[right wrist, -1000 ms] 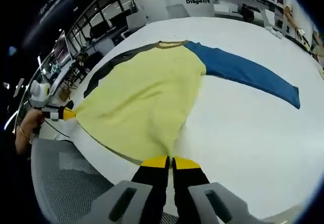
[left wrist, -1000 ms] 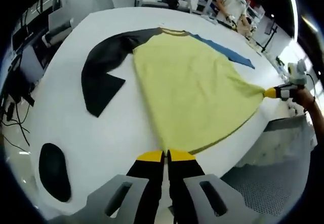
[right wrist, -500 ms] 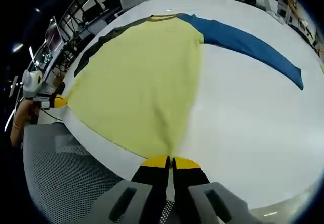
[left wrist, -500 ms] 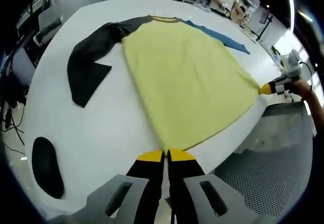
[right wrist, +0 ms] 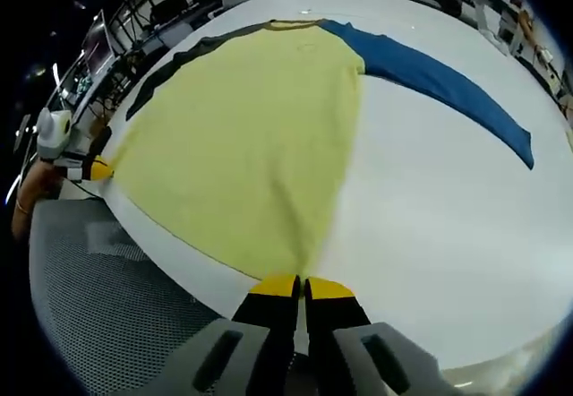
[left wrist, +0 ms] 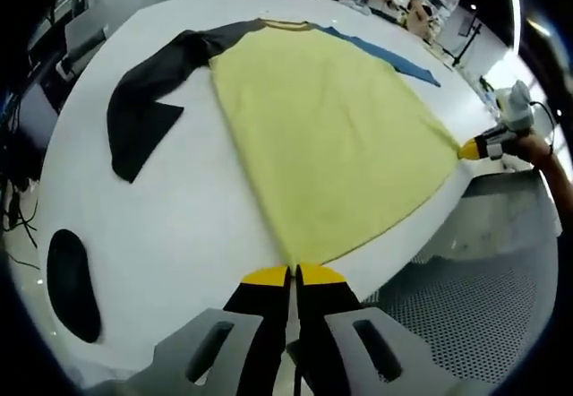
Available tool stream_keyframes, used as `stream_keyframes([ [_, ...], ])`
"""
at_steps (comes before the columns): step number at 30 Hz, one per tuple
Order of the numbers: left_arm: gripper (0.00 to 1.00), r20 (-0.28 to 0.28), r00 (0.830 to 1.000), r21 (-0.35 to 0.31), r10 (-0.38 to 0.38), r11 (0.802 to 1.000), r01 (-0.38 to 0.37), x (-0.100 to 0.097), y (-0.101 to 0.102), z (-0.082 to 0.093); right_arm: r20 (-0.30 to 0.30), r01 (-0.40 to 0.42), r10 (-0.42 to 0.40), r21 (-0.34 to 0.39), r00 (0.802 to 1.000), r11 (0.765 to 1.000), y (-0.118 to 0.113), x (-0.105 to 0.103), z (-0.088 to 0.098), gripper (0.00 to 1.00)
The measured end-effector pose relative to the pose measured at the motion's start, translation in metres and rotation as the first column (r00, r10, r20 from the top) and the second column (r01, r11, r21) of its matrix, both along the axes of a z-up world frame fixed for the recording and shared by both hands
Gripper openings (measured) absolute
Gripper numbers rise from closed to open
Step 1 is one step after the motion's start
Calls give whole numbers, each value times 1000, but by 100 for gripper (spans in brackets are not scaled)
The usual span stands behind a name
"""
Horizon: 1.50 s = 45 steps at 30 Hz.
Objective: Fold the garment on the visible template until the final outline fits inside the template.
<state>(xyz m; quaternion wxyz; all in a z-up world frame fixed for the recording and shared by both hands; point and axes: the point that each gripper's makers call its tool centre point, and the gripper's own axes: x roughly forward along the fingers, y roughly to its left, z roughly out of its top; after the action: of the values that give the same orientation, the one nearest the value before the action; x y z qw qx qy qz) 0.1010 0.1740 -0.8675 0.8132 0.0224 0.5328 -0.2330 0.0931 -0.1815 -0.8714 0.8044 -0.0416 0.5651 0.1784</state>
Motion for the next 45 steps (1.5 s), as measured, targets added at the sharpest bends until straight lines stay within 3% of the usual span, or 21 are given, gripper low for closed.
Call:
stream_keyframes([
  [15,3,6,1000,-8,26,1000,-26,0,1,0,18,-57,58,-57,998,997,1,0,-1,0],
  [25,5,0,1000,1,25,1000,-25,0,0,0,-61,-32,30,-37,998,999,0,2,-2,0],
  [32,12,-2,998,-11,59,998,-59,2,1,-1,-69,-35,35,-7,997,999,-1,0,-2,0],
  [36,26,9,996,-55,89,995,-89,4,-3,3,-68,-16,17,16,998,1000,1,0,-1,0],
  [38,34,28,995,-38,96,995,-95,7,-1,3,-48,-9,11,43,999,999,5,1,2,6],
  [40,38,32,996,-18,82,997,-82,6,-1,4,-6,37,-36,68,999,997,7,9,5,20],
  [43,41,54,995,-28,87,996,-85,9,0,13,-2,30,-30,88,1000,996,10,9,16,26],
  [45,47,76,992,-34,101,995,-98,14,1,17,21,31,-33,92,999,995,12,12,24,36],
])
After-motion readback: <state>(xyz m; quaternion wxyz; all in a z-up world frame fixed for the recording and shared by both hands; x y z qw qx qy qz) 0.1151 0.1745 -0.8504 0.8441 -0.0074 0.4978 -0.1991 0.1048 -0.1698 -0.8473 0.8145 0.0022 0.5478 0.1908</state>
